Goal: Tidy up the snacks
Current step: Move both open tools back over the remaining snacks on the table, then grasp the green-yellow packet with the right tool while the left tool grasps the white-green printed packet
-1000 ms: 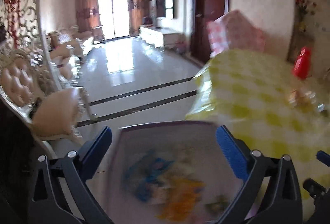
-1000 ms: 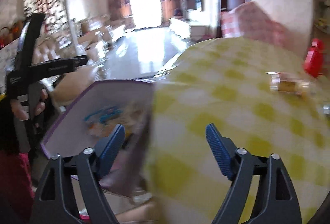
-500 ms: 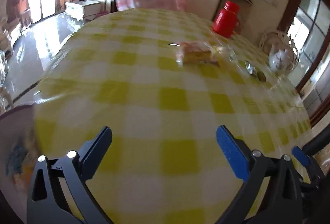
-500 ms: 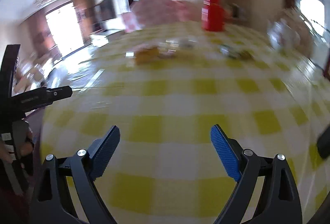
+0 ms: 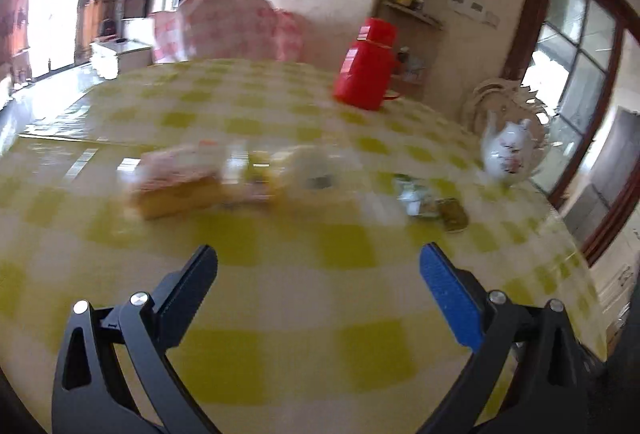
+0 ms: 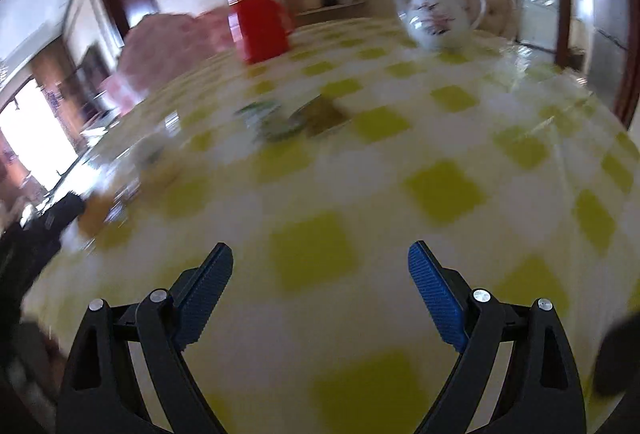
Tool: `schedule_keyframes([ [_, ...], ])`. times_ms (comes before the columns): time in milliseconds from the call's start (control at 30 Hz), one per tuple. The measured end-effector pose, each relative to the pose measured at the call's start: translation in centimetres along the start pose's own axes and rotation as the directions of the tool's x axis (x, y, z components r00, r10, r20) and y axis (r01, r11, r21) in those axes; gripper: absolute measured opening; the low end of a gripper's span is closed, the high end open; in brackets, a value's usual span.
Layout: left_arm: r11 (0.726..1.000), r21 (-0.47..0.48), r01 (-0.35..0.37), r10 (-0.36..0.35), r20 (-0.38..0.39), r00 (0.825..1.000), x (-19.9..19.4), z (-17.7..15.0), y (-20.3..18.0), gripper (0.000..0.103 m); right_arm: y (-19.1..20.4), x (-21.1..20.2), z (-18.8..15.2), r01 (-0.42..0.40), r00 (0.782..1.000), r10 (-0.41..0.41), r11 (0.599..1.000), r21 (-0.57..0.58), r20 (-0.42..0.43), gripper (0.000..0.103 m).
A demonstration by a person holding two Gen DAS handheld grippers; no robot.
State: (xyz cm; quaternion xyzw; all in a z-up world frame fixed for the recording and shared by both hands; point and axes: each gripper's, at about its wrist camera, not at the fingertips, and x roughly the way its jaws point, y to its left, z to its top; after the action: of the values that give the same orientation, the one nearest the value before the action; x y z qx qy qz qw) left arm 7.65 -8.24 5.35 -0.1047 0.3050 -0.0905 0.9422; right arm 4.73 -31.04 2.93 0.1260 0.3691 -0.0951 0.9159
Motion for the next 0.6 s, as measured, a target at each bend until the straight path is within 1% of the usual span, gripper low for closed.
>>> schedule_keyframes([
  [67,0.997,0.062,0.045,-0.043,-0.034,0.999,1.5,-0.8,-1.9,0.101,-0.1,2.5,1.6,0.046,0.999,-0.047,0.998,-0.033,-0.023,0.087],
  [100,0.993,0.103,0.065,-0.06,-0.052,0.997,1.9,-1.0,-2.5,0.101,0.0,3.9,2.7,0.054,0.998,-0.056,0.997,-0.059,-0.039,0.087],
  [133,0.988,0.138,0.067,-0.059,-0.058,0.997,2.0,-1.2,-2.9,0.101,0.3,5.2,3.8,0.065,0.997,-0.07,0.994,-0.088,-0.046,0.086],
  [167,0.987,0.151,0.054,-0.046,-0.055,0.997,1.9,-1.3,-2.9,0.101,0.4,6.3,4.7,0.077,0.995,-0.083,0.991,-0.106,-0.05,0.085],
  [200,0.989,0.133,0.072,-0.066,-0.049,0.997,1.8,-1.1,-2.7,0.101,0.5,7.5,5.5,0.088,0.994,-0.096,0.989,-0.122,-0.057,0.085],
  [233,0.99,0.112,0.09,-0.086,-0.039,0.996,1.5,-0.9,-2.3,0.101,0.8,8.4,6.2,0.091,0.992,-0.101,0.987,-0.133,-0.069,0.083],
  [267,0.991,0.098,0.089,-0.087,-0.028,0.996,1.4,-0.7,-1.9,0.101,1.1,9.7,7.2,0.09,0.991,-0.103,0.985,-0.148,-0.086,0.08],
  [300,0.992,0.097,0.08,-0.079,-0.018,0.997,1.2,-0.6,-1.6,0.101,1.4,10.8,7.9,0.095,0.989,-0.112,0.982,-0.164,-0.1,0.079],
  [367,0.994,0.083,0.063,-0.064,0.003,0.998,0.9,-0.3,-0.9,0.101,1.8,12.8,8.9,0.096,0.983,-0.123,0.978,-0.183,-0.139,0.079],
  [400,0.996,0.059,0.061,-0.062,0.009,0.998,0.8,-0.1,-0.4,0.101,2.1,13.8,9.6,0.081,0.981,-0.111,0.979,-0.187,-0.157,0.079],
  [467,0.997,0.004,0.08,-0.08,-0.011,0.997,0.9,0.1,0.6,0.101,2.5,14.6,10.4,0.074,0.982,-0.105,0.979,-0.191,-0.158,0.078],
  [500,0.996,-0.008,0.083,-0.083,-0.021,0.996,1.1,0.3,1.0,0.101,2.7,14.9,10.6,0.073,0.982,-0.105,0.978,-0.195,-0.157,0.078],
  [533,0.996,-0.02,0.082,-0.082,-0.034,0.996,1.3,0.3,1.2,0.101,2.9,14.9,10.6,0.067,0.983,-0.099,0.977,-0.2,-0.155,0.074],
  [567,0.997,-0.025,0.079,-0.08,-0.038,0.996,1.2,0.3,1.5,0.101,3.2,14.3,10.3,0.022,0.987,-0.054,0.979,-0.204,-0.153,0.051],
  [600,0.996,-0.032,0.078,-0.079,-0.04,0.996,1.2,0.3,1.8,0.101,3.5,13.8,9.8,0.025,0.986,-0.058,0.977,-0.21,-0.153,0.046],
])
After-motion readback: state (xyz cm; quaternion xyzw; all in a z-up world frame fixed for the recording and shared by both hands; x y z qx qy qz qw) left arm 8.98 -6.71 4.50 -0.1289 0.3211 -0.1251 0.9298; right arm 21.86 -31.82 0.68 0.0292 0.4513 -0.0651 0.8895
